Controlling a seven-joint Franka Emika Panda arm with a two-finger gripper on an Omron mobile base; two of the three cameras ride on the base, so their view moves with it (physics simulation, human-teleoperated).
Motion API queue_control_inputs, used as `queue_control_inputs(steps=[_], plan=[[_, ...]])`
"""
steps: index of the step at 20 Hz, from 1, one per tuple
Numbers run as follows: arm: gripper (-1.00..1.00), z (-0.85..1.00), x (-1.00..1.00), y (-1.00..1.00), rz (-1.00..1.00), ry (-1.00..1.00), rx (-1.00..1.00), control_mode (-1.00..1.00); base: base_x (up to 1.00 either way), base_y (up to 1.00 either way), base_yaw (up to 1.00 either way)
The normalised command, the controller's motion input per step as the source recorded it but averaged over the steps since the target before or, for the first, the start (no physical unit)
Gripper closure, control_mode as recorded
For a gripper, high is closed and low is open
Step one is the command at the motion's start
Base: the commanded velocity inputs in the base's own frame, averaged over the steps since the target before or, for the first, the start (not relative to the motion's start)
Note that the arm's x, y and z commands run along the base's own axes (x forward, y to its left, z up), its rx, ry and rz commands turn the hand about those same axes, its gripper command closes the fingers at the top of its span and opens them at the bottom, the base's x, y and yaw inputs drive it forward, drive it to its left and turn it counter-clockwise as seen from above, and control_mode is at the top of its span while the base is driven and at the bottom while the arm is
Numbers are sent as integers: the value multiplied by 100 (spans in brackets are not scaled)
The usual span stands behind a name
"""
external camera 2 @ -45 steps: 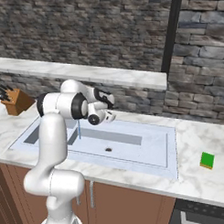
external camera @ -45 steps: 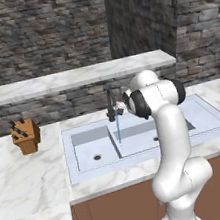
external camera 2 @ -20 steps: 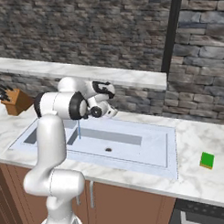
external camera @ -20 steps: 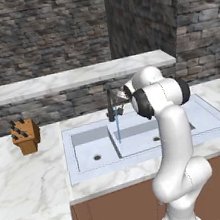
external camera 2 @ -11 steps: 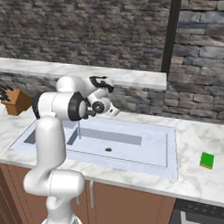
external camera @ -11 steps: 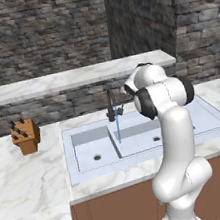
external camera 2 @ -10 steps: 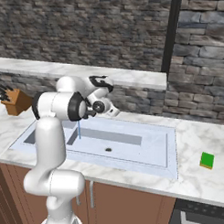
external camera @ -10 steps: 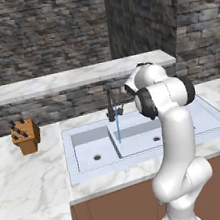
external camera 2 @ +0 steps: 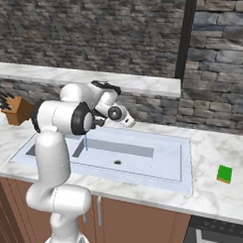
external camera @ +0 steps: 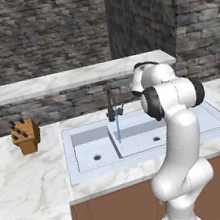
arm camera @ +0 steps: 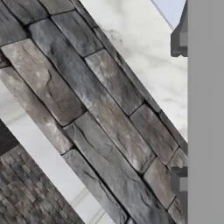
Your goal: Soak the sponge with water for a few seconds and then drop it inside the sink.
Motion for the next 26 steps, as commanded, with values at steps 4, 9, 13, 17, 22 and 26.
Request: queue_control_inputs(steps=[4,9,13,17,22,26], plan=[[-100,34,-15,-27,0,5,2,-100,0,0,0],[-100,33,-11,-9,0,5,0,-100,0,0,0],[-100,26,-13,-1,1,6,0,-100,0,0,0],[-100,8,-29,0,7,9,0,-100,0,0,0],[-100,0,-42,0,13,14,0,-100,0,0,0],[-100,0,-47,0,18,17,0,-100,0,0,0]])
